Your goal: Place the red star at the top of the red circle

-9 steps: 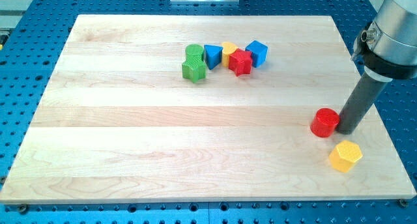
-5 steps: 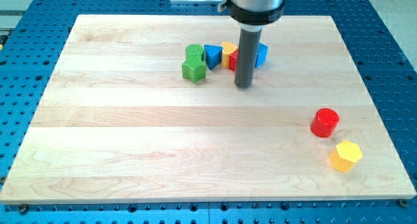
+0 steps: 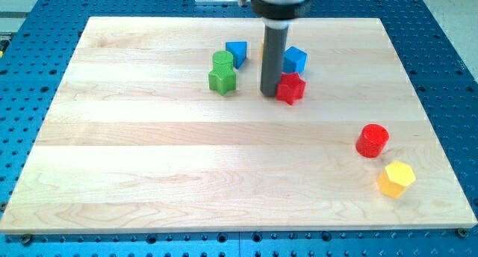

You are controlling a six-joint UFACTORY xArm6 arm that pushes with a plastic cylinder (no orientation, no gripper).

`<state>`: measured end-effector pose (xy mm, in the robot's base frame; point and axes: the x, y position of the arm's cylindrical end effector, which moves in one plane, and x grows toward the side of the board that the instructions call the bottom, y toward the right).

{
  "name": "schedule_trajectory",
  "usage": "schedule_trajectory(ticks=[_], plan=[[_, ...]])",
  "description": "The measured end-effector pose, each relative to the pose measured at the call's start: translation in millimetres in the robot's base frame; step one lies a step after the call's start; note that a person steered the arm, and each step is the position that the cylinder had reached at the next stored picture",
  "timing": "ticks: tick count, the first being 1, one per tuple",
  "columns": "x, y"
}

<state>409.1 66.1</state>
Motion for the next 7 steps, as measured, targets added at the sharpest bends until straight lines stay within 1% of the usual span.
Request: schedule_trajectory(ticks=[1, 2, 4, 6, 7], plan=[[2, 33], [17, 68], [-8, 71], [20, 91], [19, 102]])
